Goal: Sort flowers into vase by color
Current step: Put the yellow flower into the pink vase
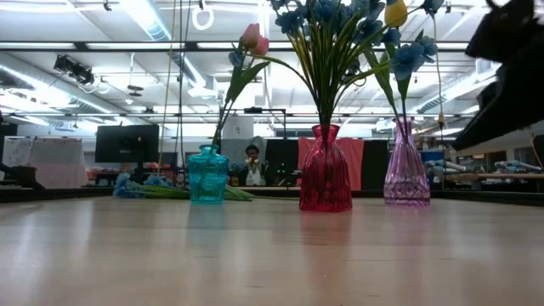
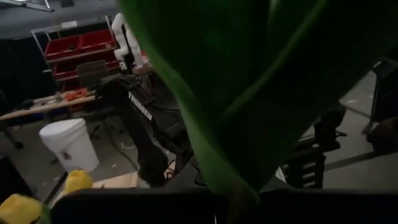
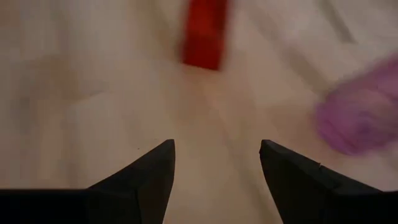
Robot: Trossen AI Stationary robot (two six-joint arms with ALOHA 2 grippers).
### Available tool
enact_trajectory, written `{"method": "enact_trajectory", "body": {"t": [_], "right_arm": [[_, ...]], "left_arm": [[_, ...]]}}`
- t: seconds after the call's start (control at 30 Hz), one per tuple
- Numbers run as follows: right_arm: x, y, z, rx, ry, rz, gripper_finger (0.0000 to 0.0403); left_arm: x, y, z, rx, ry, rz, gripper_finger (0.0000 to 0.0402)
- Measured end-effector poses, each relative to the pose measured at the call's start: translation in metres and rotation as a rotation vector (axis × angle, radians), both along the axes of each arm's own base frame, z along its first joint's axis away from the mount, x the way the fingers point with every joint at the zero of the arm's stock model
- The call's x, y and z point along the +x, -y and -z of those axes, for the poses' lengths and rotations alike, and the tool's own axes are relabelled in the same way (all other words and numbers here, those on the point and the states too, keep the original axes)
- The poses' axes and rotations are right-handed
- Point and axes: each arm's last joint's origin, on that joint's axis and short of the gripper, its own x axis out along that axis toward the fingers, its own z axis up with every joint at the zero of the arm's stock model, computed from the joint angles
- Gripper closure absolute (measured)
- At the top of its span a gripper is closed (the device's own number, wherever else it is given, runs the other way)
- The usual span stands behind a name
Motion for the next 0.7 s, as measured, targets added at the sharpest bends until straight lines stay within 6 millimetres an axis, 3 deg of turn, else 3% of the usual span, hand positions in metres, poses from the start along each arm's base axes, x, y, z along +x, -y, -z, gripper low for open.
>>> {"method": "enact_trajectory", "body": {"t": [0.37, 0.7], "right_arm": [[-0.005, 0.042, 0.015, -0.328, 0.115, 0.300, 0.0160], [0.000, 0.057, 0.014, -0.395, 0.088, 0.365, 0.0165]], "left_arm": [[-0.019, 0.017, -0.006, 0.028, -0.005, 0.066, 0.0391], [-0.059, 0.012, -0.030, 0.043, 0.054, 0.078, 0.0391]]}}
